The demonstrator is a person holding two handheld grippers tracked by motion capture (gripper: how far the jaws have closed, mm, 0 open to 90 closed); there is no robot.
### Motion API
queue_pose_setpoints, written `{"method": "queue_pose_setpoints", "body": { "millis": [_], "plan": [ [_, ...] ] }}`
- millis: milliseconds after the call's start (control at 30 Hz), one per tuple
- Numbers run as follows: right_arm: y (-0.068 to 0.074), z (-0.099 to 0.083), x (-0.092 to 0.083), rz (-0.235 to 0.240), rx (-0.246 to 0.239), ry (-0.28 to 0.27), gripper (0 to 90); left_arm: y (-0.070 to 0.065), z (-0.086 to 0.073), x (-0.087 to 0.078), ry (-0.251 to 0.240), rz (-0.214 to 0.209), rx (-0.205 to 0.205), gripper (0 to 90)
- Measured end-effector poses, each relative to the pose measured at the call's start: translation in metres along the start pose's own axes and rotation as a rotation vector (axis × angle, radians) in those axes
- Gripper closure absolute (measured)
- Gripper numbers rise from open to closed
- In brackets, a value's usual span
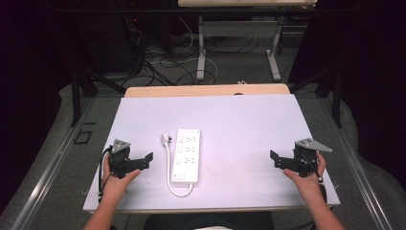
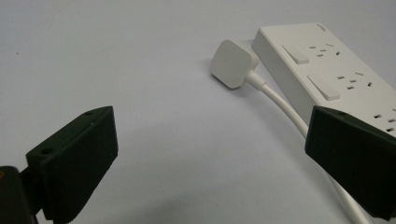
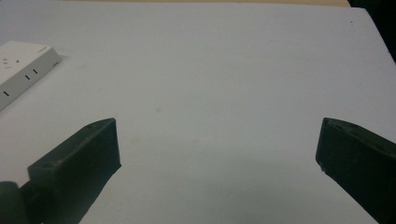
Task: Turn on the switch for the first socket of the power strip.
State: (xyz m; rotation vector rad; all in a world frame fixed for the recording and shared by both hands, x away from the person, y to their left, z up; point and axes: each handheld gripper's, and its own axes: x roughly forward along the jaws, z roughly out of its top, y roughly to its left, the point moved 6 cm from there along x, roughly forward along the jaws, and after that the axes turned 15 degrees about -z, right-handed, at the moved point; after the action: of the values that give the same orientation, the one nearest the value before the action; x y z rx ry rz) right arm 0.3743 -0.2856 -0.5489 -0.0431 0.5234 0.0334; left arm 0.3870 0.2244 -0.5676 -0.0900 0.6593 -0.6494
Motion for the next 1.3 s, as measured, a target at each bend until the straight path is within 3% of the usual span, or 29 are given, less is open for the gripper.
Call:
{"method": "queue_pose_setpoints", "body": {
  "millis": [100,267,500,867,1067,1267,1300],
  "plan": [
    [0.003,-0.004,0.003,0.021,0.003,0.005,0.0,0.0,0.0,0.001,-0.002,-0.009,-0.004,2.4],
    [0.002,-0.004,0.005,0.004,-0.018,-0.023,0.0,-0.003,0.0,-0.001,0.003,-0.025,-0.009,4.0],
    [0.001,-0.003,0.003,-0.004,0.001,-0.034,0.0,-0.012,0.001,0.0,0.006,-0.056,0.002,4.0],
    [0.01,-0.006,0.004,0.025,-0.046,-0.03,0.0,-0.029,0.009,0.0,0.012,-0.099,0.008,6.8],
    [0.014,-0.006,0.005,0.032,-0.047,-0.022,0.5,-0.039,0.017,-0.001,0.024,-0.093,0.045,11.3],
    [0.016,-0.005,0.005,0.035,-0.055,-0.026,0.6,-0.044,0.026,-0.003,0.035,-0.096,0.053,16.0],
    [0.017,-0.005,0.005,0.032,-0.048,-0.032,0.6,-0.045,0.029,-0.002,0.02,-0.096,0.046,16.1]
  ]
}}
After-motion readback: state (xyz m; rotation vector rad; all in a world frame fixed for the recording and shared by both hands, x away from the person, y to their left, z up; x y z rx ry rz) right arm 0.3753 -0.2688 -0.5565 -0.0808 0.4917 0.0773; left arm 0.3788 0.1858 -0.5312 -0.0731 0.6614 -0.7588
